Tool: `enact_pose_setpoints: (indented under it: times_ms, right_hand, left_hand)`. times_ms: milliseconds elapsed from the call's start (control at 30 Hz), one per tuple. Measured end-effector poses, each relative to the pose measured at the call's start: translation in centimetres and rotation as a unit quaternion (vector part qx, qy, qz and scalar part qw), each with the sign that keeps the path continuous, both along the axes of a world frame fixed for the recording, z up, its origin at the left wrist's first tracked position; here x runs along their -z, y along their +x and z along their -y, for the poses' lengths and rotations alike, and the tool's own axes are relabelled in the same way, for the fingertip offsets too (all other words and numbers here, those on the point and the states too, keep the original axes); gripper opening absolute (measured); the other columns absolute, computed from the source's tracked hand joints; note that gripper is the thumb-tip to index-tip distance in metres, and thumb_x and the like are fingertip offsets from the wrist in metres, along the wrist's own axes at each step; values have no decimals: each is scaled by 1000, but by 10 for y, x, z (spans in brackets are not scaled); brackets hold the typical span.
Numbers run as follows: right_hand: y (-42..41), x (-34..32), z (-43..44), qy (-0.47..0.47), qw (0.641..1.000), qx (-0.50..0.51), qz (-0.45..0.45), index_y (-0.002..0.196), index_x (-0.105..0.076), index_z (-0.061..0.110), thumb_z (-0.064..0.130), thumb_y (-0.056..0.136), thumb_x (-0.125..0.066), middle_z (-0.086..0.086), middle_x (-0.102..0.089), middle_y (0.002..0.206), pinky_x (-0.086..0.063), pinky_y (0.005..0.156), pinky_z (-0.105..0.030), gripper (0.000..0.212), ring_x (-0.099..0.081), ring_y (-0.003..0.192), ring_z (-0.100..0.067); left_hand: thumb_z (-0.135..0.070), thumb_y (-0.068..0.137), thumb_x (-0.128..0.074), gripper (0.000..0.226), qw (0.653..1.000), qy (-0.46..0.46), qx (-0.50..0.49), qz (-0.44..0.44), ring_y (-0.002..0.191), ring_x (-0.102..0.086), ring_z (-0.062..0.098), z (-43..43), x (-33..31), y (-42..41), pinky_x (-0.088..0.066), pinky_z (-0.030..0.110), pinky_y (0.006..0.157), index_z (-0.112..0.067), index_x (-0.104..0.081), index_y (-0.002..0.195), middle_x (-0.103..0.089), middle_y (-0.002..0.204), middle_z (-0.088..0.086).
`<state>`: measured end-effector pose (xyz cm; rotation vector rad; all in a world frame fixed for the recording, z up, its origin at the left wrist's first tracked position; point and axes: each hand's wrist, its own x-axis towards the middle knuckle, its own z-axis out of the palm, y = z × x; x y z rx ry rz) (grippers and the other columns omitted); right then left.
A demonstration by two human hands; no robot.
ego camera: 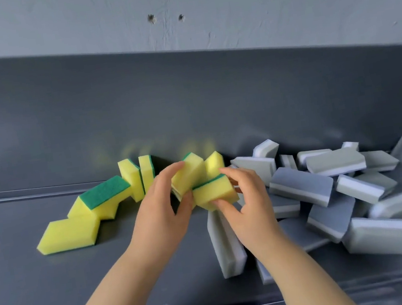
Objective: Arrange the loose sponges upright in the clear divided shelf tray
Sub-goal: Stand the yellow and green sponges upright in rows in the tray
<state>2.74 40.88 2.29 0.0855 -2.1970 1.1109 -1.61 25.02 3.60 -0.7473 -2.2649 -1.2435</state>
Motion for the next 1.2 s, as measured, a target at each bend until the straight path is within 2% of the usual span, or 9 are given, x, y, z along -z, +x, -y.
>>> enact_pose_setpoints:
  times_ms: [133,300,400,533,633,767,900,1100,1200]
  right_hand:
    - [8,5,-6,-47,997,29,-48,107,-49,36,25,75,-68,14,-54,108,-45,86,-20,38,-54,101,-7]
    - [15,0,1,-105,990,36,-82,104,-53,24,15,73,-71,15,-58,109,-44,84,-11,37,-56,102,-2]
    - [22,-6,29,-137,989,7,-60,105,-56,21,9,75,-75,17,-60,106,-46,86,-17,38,-58,102,-3]
    - [32,-10,95,-100,993,-7,-63,109,-54,26,18,74,-74,9,-62,106,-49,84,-25,41,-60,97,-8]
    - [45,-11,158,-71,995,-40,-62,109,-51,32,25,74,-69,13,-60,108,-47,82,-16,40,-60,95,-6]
    - [63,-6,243,-24,995,-87,-51,107,-57,22,22,74,-73,15,-61,104,-43,79,-9,37,-58,90,-1]
    - [78,4,311,9,992,-118,-45,108,-56,26,19,75,-74,13,-62,102,-37,78,-1,39,-54,93,5]
    - [82,-5,375,13,988,-154,-24,109,-53,36,30,75,-72,21,-60,102,-42,74,-3,40,-56,92,4]
    - [69,-11,400,-17,985,-170,-12,110,-49,44,42,75,-68,21,-61,98,-47,74,-13,39,-61,86,-6]
  left_hand:
    - [-6,80,-69,51,997,18,-58,-54,86,-48,-9,1,-1,4,-36,1,71,-30,-47,119,-45,98,-25]
    - [4,77,-69,53,989,44,-114,-88,96,-43,-7,30,-7,11,-40,17,83,-28,-47,113,-41,104,-22]
    - [6,77,-68,53,988,31,-120,-91,101,-39,-19,65,-9,21,-39,8,82,-28,-48,112,-43,106,-20]
    - [10,72,-69,53,984,3,-128,-120,102,-48,0,132,-6,38,-46,25,82,-23,-50,109,-51,112,-8]
    - [-7,77,-64,36,983,21,-141,-118,98,-52,6,198,-4,62,-49,32,79,-23,-51,106,-53,107,-7]
    - [-18,77,-64,32,981,-9,-171,-92,94,-51,1,293,7,106,-45,17,80,-26,-52,105,-54,104,-15]
    - [-22,79,-67,39,976,9,-216,-22,89,-52,-10,369,24,143,-36,-3,75,-39,-49,110,-49,107,-40]
    - [-25,75,-63,39,969,8,-248,-21,98,-48,-20,438,25,164,-36,-1,85,-25,-60,114,-54,111,-24]
    - [-24,76,-73,35,962,-14,-267,-61,89,-50,-8,463,21,156,-36,2,84,-16,-64,110,-56,103,-22]
